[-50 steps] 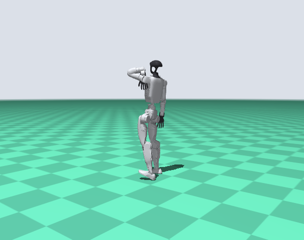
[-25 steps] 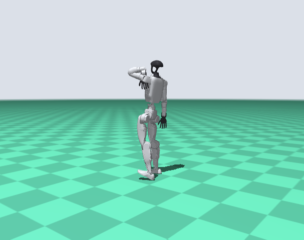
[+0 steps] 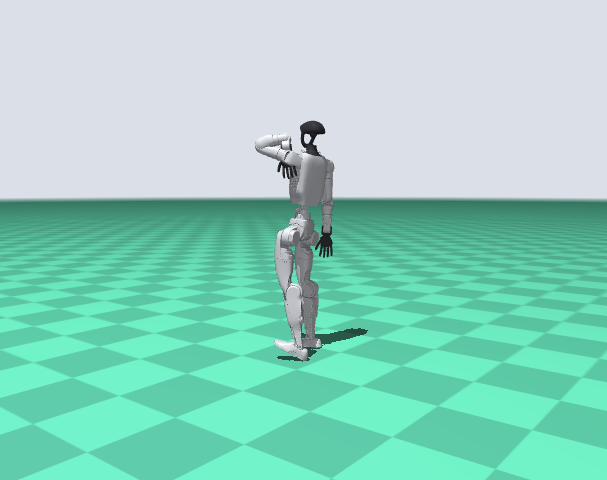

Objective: In place motions

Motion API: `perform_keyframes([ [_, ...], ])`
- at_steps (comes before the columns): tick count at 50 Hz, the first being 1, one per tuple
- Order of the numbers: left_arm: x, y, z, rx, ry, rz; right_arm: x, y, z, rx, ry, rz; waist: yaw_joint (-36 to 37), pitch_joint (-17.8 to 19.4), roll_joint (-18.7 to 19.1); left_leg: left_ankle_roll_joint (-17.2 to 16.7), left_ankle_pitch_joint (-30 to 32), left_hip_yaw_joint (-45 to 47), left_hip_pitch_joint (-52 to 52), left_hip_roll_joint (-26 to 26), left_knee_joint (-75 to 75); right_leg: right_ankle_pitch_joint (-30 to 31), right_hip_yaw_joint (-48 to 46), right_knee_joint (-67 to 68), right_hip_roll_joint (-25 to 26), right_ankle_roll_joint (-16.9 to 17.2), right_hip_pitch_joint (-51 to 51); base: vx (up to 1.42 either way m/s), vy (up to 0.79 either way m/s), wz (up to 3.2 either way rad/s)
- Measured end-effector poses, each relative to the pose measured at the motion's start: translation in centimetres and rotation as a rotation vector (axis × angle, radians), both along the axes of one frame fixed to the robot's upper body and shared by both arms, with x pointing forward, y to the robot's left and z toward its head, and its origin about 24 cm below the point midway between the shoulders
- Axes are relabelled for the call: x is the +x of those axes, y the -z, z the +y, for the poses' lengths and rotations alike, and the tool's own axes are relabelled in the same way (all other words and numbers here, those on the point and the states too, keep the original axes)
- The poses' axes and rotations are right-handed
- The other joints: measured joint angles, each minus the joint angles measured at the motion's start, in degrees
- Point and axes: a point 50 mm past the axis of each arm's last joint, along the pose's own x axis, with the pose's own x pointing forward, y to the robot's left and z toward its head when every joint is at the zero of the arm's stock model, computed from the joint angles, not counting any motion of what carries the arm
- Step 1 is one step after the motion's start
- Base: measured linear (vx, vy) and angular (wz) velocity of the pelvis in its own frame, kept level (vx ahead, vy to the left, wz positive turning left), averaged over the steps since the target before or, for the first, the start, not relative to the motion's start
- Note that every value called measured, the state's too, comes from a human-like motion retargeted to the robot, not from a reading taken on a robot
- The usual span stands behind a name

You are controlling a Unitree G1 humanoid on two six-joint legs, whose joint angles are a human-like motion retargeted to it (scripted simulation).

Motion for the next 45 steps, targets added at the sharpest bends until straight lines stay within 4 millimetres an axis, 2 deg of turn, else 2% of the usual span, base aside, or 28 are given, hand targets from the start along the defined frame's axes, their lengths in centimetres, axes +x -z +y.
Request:
perform_keyframes([
  [45, -0.04, -0.09, 0.00, -0.033, 0.005, -0.045, 0.24, 0.00, -0.12, -0.001, 0.033, 0.003, -0.5, -0.7, 0.7, -0.4, 0.2, 1.5, -0.3, 0.6, -0.2, 0.7, 1.1, 0.0, 0.5, 0.2, -1.5, 0.00, 0.00, 0.00],
])
